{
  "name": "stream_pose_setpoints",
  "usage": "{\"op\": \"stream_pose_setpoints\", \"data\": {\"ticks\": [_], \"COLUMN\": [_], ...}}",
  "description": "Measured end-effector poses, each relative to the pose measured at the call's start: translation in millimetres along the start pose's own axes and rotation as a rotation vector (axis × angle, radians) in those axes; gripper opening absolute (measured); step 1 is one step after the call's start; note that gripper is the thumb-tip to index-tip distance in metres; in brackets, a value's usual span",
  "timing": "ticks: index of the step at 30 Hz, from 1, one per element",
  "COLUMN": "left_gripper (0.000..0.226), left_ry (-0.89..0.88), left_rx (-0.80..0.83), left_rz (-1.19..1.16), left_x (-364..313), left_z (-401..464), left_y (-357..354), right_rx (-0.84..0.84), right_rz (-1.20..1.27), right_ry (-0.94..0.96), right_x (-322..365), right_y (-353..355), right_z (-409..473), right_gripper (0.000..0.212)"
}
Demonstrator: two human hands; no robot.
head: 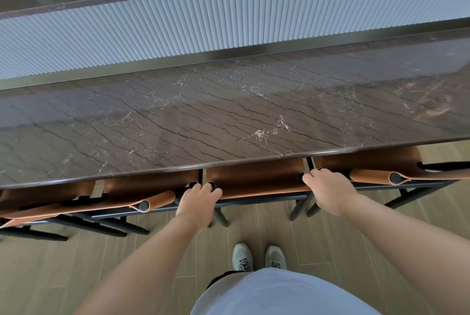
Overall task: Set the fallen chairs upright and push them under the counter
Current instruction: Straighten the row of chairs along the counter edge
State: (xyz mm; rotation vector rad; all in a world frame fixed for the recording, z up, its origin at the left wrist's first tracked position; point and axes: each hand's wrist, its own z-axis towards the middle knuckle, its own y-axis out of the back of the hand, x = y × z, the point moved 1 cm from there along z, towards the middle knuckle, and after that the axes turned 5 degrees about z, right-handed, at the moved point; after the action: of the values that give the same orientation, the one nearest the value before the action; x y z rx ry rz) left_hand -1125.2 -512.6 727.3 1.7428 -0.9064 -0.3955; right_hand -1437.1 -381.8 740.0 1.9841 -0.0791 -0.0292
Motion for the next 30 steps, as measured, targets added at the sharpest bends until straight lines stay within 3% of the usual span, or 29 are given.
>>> {"op": "stream_pose_setpoints", "data": {"ticks": [5,8,11,14,19,25,30], "left_gripper": [0.02,0.037,0.032,0.024,0.023,0.021,0.018], "left_ry": [-0.117,-0.126,-0.022,0.18,0.389,0.484,0.461], "left_rx": [-0.066,-0.083,-0.032,0.055,0.182,0.322,0.378], "left_rz": [-0.12,-0.305,-0.647,-1.208,-1.81,-2.089,-2.077], "left_x": [1.8,-9.4,-35.3,-61.6,-85.9,-93.0,-96.5], "left_z": [5.6,13.0,20.7,27.1,38.6,39.2,39.7], "left_y": [-0.3,11.0,33.5,60.8,93.8,115.7,117.6], "right_rx": [-0.008,-0.039,-0.09,-0.188,-0.29,-0.368,-0.425], "right_rz": [0.071,0.276,0.604,0.952,1.738,2.106,2.192], "right_ry": [-0.003,-0.013,-0.114,-0.349,-0.603,-0.729,-0.774], "right_x": [2.2,3.3,6.3,7.4,4.7,10.4,15.8], "right_y": [-1.9,1.4,8.1,13.6,20.7,22.1,22.2], "right_z": [-5.1,-8.7,-13.4,-16.4,-29.5,-53.6,-65.9], "right_gripper": [0.025,0.007,0.008,0.011,0.006,0.01,0.011]}}
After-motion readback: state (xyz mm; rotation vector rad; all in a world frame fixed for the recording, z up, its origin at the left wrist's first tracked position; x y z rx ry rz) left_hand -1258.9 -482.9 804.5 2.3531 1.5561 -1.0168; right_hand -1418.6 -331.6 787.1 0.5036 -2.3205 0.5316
